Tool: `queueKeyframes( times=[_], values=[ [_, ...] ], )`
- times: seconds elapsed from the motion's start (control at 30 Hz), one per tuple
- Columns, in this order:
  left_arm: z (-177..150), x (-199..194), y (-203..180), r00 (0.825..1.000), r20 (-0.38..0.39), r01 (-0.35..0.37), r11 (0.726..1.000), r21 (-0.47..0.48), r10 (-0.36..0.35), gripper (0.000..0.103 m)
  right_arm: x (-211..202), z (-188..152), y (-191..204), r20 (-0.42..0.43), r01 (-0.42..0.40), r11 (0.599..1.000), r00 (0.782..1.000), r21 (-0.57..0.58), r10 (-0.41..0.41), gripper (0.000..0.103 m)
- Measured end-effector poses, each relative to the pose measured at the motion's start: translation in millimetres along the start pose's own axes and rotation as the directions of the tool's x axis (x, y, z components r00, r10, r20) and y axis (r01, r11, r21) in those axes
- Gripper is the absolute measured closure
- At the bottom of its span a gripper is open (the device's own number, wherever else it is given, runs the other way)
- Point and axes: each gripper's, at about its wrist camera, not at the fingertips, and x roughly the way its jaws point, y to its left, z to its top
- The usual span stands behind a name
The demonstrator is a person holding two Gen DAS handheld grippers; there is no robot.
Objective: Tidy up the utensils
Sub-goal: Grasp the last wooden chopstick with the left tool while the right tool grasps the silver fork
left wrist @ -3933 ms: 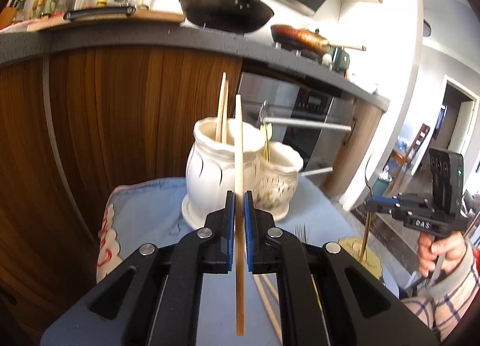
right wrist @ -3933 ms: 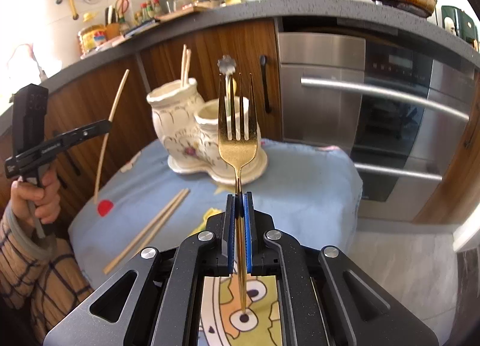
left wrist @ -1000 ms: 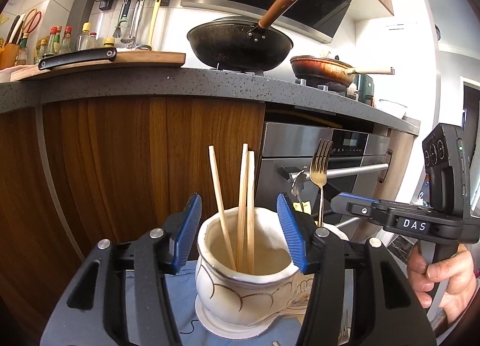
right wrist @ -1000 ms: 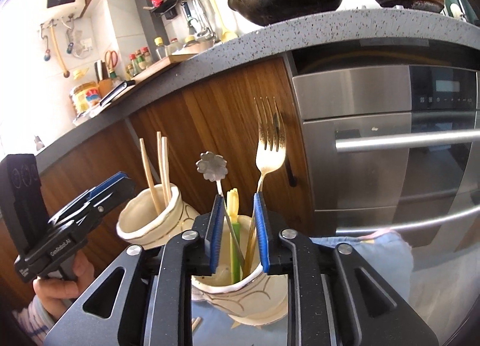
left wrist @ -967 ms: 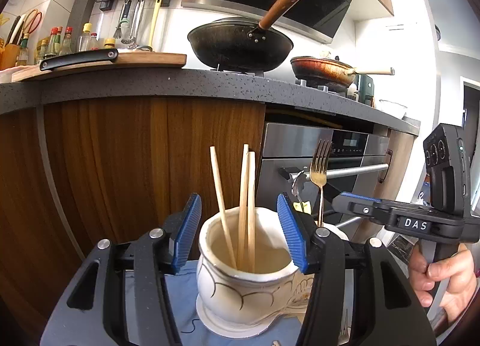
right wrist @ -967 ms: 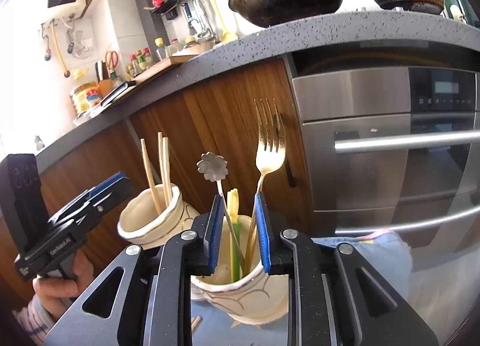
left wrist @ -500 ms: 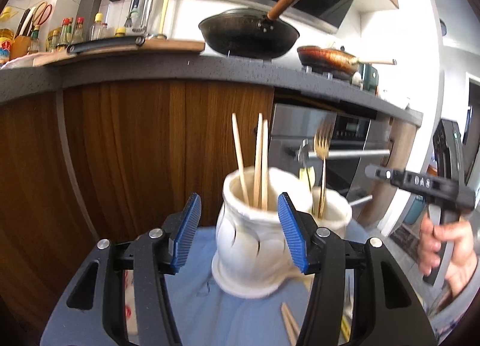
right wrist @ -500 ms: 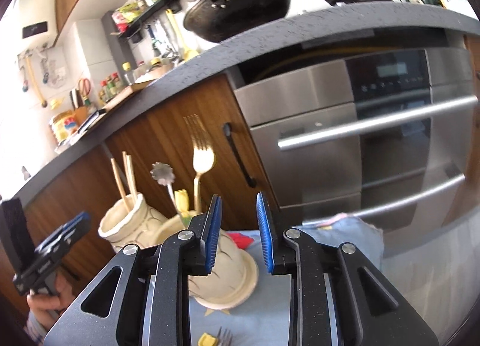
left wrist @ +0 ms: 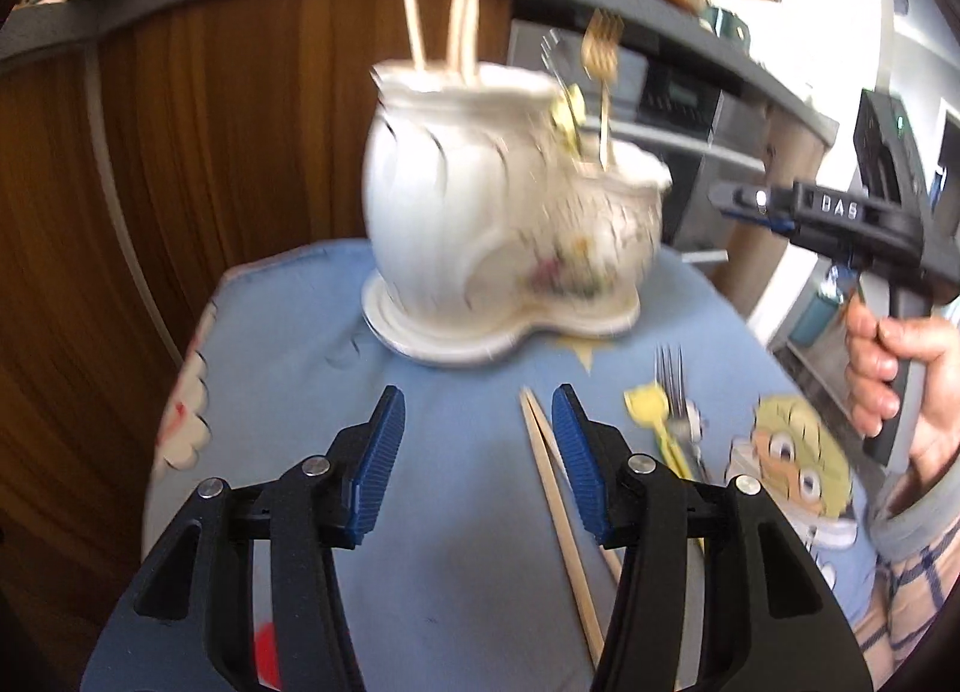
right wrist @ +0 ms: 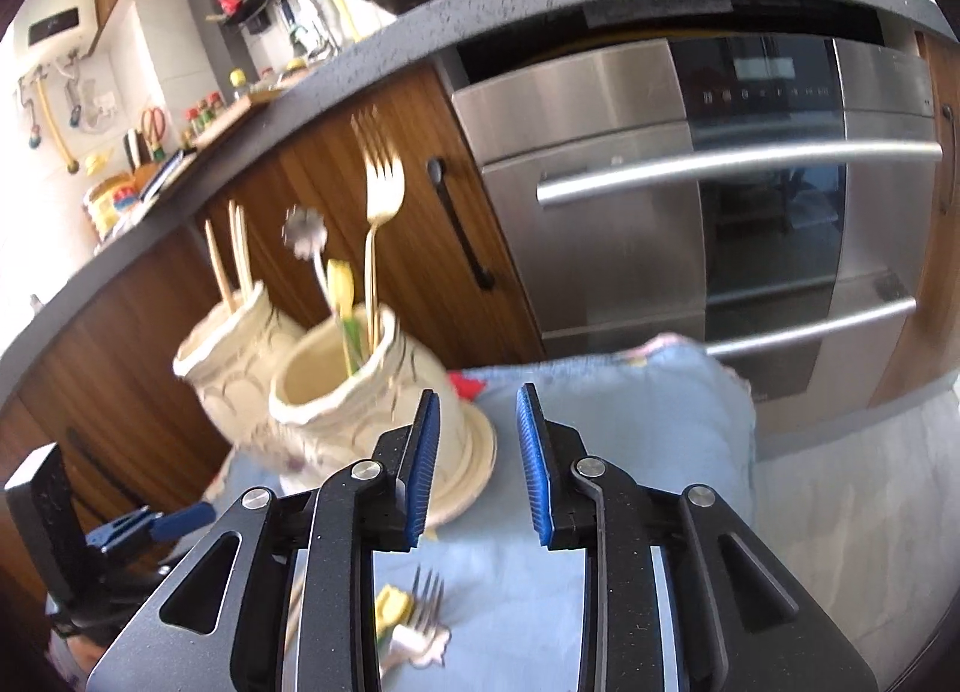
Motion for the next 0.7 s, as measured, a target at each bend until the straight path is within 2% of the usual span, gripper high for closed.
queueKeyframes(
  times=[0.13, 0.27, 0.47, 0.7],
  values=[
    [-11.9, 15.8, -8.9, 0.998, -0.057, 0.017, 0.999, 0.030, -0.015, 0.058, -2.3, -22.0, 6.6, -0.057, 0.022, 0.999, 0.998, -0.026, -0.023, 0.073],
    [-21.7, 26.3, -13.4, 0.992, -0.121, 0.038, 0.998, 0.054, -0.031, 0.068, -6.7, -46.6, 16.0, -0.108, 0.039, 0.997, 0.993, -0.066, -0.046, 0.071],
    [-27.9, 27.1, -14.1, 0.988, -0.142, 0.075, 0.995, 0.070, -0.064, 0.068, -10.3, -86.4, 32.9, -0.187, 0.038, 0.993, 0.981, -0.113, -0.059, 0.068],
    [-29.1, 34.6, -20.6, 0.984, -0.176, 0.054, 0.993, 0.104, -0.035, 0.069, -5.1, -111.1, 51.9, -0.250, 0.034, 0.985, 0.965, -0.168, -0.075, 0.068]
  ],
)
